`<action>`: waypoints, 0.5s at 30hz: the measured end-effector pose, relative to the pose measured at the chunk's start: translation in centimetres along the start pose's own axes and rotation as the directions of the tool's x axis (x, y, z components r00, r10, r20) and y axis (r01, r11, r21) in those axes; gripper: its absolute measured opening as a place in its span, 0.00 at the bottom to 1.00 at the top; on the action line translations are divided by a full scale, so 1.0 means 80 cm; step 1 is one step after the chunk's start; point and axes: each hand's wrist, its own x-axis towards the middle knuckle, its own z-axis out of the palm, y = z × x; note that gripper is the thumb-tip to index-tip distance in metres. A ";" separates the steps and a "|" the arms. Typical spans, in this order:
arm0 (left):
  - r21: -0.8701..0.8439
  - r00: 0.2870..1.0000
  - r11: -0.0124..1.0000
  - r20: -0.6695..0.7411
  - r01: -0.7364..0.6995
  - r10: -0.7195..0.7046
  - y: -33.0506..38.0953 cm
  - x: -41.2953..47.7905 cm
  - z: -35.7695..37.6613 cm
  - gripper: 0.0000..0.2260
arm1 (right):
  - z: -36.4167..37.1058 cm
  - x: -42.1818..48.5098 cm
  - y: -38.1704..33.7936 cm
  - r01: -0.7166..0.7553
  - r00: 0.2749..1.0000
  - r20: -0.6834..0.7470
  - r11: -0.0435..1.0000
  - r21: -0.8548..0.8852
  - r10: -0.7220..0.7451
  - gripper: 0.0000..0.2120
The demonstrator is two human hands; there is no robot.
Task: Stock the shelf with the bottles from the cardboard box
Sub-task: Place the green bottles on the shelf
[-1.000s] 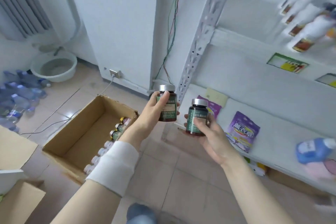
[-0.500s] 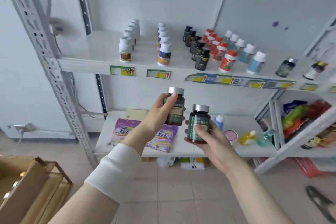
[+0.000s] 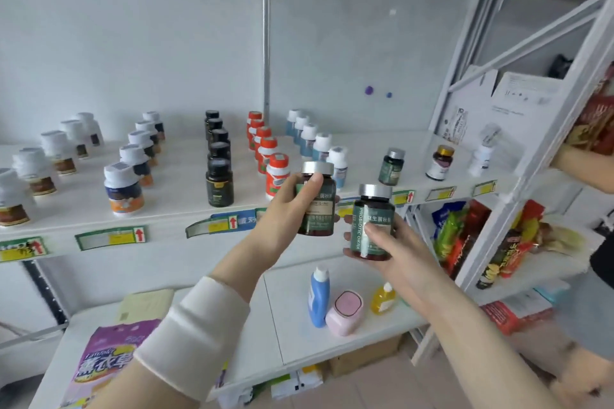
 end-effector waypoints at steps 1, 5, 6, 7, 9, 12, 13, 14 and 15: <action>-0.003 1.000 1.000 0.016 -0.022 0.022 0.000 0.023 0.006 0.13 | -0.013 0.017 -0.008 0.017 1.000 0.001 1.000 0.001 -0.017 0.19; -0.041 0.998 0.998 0.046 -0.052 0.054 0.004 0.102 0.028 0.25 | -0.057 0.084 -0.036 0.037 0.999 -0.005 0.999 -0.034 -0.037 0.23; -0.032 0.997 0.998 0.051 -0.054 0.056 0.006 0.122 0.033 0.27 | -0.066 0.101 -0.042 0.041 0.999 -0.017 0.997 -0.061 -0.042 0.24; -0.023 0.997 0.998 0.053 -0.060 0.061 0.008 0.142 0.039 0.28 | -0.076 0.117 -0.048 0.046 0.998 -0.027 0.995 -0.091 -0.049 0.25; -0.004 0.996 0.998 0.054 -0.068 0.068 0.009 0.181 0.051 0.23 | -0.094 0.149 -0.059 0.048 0.998 -0.042 0.990 -0.135 -0.054 0.24; 0.043 0.996 0.997 0.060 -0.066 0.063 0.005 0.237 0.070 0.15 | -0.127 0.193 -0.072 0.040 0.997 -0.055 0.986 -0.164 -0.049 0.27; 0.049 0.996 0.997 0.059 -0.065 0.062 0.002 0.256 0.076 0.13 | -0.140 0.209 -0.076 0.034 0.998 -0.055 0.987 -0.157 -0.043 0.28; 0.048 0.997 0.997 0.053 -0.065 0.062 0.001 0.276 0.081 0.11 | -0.152 0.224 -0.080 0.028 0.998 -0.049 0.988 -0.152 -0.036 0.27; 0.046 0.997 0.997 0.046 -0.068 0.066 0.000 0.295 0.086 0.09 | -0.164 0.239 -0.085 0.023 0.999 -0.039 0.987 -0.160 -0.030 0.27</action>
